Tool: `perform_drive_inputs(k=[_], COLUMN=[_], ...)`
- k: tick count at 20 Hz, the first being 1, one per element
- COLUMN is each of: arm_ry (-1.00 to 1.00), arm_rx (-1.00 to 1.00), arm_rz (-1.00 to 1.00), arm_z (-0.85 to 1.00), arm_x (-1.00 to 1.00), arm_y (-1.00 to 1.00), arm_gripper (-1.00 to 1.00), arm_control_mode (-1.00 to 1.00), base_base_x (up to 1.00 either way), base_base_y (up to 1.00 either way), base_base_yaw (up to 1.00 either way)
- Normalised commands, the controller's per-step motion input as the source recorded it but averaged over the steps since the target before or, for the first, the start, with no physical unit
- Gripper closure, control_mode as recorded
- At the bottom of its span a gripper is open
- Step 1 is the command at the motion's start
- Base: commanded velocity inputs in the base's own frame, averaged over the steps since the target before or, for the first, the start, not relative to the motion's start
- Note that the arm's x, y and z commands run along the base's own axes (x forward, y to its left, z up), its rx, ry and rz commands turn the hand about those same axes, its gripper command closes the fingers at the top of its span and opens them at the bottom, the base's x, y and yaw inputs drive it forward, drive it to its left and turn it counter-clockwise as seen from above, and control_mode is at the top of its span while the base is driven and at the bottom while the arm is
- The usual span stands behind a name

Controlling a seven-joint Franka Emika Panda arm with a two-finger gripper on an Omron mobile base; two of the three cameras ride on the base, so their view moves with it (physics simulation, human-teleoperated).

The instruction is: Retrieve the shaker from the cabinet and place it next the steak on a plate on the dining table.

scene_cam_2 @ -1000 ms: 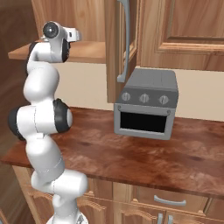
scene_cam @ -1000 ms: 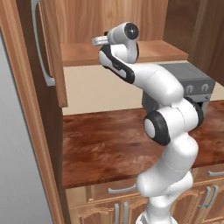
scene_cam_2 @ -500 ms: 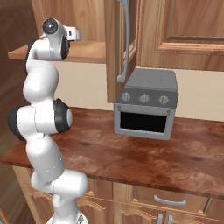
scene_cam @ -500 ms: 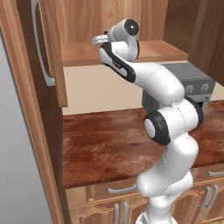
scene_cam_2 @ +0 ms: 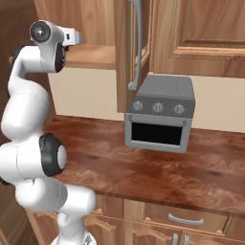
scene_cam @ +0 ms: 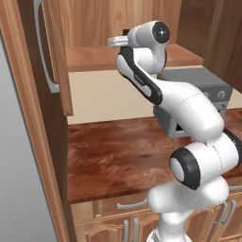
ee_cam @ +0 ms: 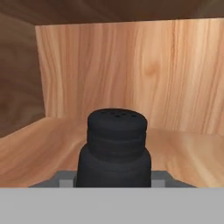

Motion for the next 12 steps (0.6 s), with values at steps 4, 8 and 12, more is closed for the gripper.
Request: perform_drive_inputs(k=[4,8,12], arm_ry=[-0.18,-0.09,0.02], arm_rx=[0.11,0.09,0.02], arm_rz=[0.0,0.0,0.0], arm_z=[0.12,0.01,-0.05], arm_x=[-1.0,-1.0,-1.0], arm_y=[-0.34,-0.46,-0.5], arm_gripper=[1.0,1.0,1.0], arm_control_mode=[-1.0,-1.0,-1.0], base_base_x=[0.0,0.0,0.0], base_base_y=[0.0,0.0,0.0], base_base_yaw=[0.0,0.0,0.0])
